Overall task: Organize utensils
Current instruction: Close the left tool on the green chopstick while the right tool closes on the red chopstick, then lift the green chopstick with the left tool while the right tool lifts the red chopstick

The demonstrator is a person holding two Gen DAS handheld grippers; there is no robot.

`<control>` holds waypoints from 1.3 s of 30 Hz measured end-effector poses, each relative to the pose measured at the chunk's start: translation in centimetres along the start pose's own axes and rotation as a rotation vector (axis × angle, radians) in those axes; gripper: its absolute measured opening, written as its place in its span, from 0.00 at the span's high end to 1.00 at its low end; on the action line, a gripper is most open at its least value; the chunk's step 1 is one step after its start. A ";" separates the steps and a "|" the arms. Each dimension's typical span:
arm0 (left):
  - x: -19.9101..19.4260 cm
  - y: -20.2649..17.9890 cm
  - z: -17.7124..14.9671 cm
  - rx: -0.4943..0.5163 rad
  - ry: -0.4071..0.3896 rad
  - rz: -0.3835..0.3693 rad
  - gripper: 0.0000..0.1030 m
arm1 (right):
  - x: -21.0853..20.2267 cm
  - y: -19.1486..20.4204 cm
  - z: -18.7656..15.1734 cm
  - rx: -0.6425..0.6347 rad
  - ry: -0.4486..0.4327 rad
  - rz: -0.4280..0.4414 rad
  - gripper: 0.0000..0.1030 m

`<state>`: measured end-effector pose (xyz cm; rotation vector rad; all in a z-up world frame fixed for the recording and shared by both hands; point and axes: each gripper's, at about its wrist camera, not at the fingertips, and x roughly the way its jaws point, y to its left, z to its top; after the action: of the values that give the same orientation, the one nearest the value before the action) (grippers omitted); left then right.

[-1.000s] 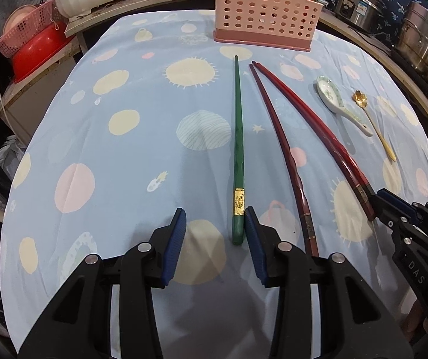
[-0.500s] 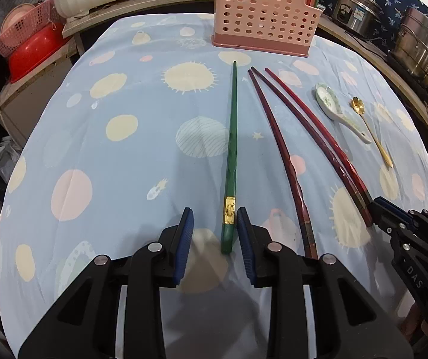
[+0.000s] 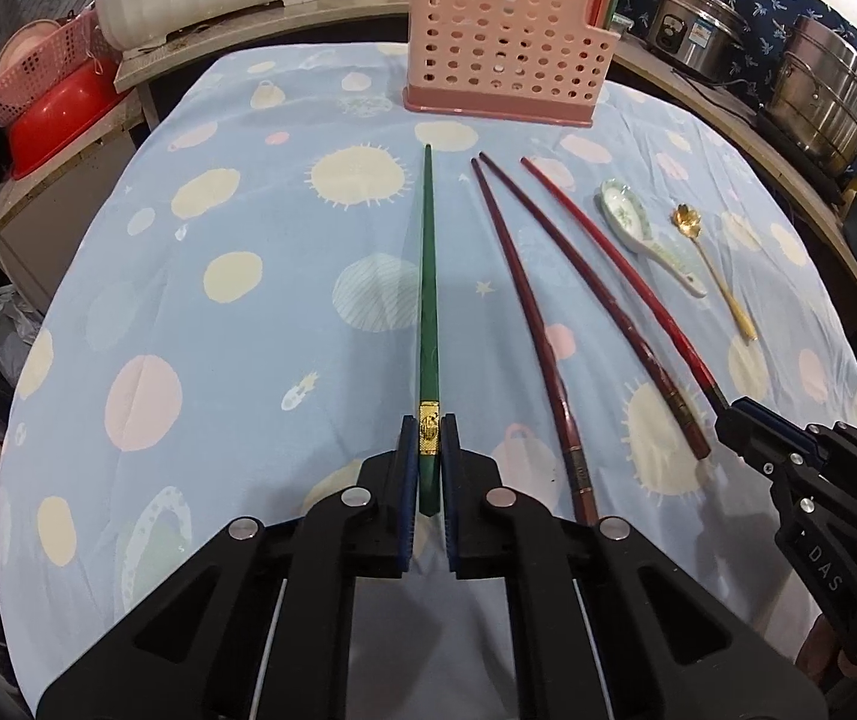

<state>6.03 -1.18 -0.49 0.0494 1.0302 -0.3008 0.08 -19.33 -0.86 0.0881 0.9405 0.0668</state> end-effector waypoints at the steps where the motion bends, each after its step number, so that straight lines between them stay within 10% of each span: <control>1: -0.3 0.0 0.1 0.001 -0.007 0.001 0.93 | -0.3 0.1 0.2 -0.001 -0.008 0.003 0.93; 39: -14.8 -2.5 15.9 0.071 -0.334 -0.010 0.93 | -14.7 -1.7 13.9 -0.001 -0.375 0.046 0.93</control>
<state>11.57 -3.13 20.54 0.0552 0.6885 -0.3420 2.68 -23.02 18.93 0.1171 0.5643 0.0894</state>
